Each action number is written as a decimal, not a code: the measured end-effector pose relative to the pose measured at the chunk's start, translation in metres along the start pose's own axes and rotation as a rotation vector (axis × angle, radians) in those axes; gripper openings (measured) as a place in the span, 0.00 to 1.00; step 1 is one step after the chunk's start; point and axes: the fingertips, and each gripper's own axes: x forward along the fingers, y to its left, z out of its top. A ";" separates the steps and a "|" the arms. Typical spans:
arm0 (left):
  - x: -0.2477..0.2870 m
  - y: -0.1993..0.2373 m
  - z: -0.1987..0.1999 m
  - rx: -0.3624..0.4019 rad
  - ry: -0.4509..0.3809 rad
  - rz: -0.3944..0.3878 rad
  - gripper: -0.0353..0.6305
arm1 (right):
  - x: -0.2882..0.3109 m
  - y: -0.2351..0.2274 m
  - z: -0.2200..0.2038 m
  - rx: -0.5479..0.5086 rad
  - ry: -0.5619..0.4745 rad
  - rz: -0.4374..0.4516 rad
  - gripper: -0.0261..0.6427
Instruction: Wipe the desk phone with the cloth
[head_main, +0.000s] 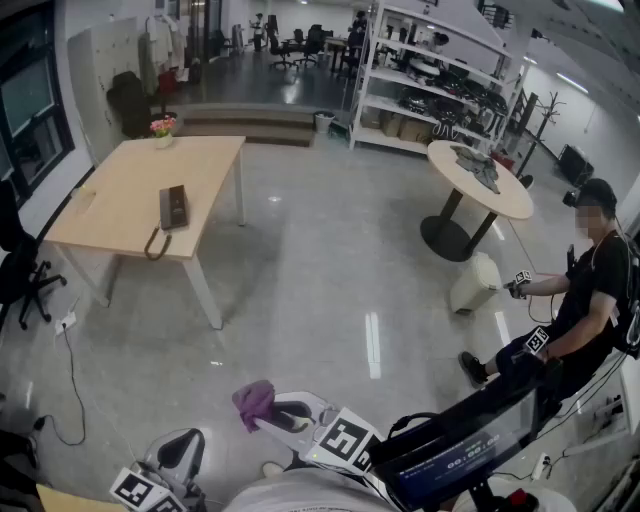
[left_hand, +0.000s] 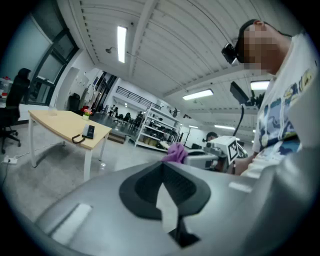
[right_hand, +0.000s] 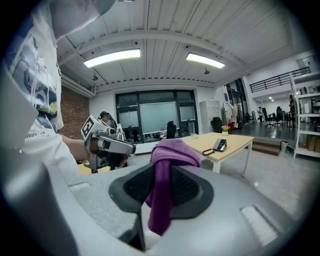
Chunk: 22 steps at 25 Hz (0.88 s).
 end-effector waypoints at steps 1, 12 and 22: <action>0.000 0.001 0.000 -0.003 0.001 -0.001 0.06 | 0.001 0.000 -0.001 0.002 0.001 0.000 0.18; 0.026 0.007 -0.002 0.021 0.051 -0.036 0.06 | 0.014 -0.023 -0.002 0.016 0.003 0.034 0.18; 0.089 0.059 0.018 0.026 0.061 0.082 0.07 | 0.034 -0.109 -0.001 0.047 -0.017 0.081 0.18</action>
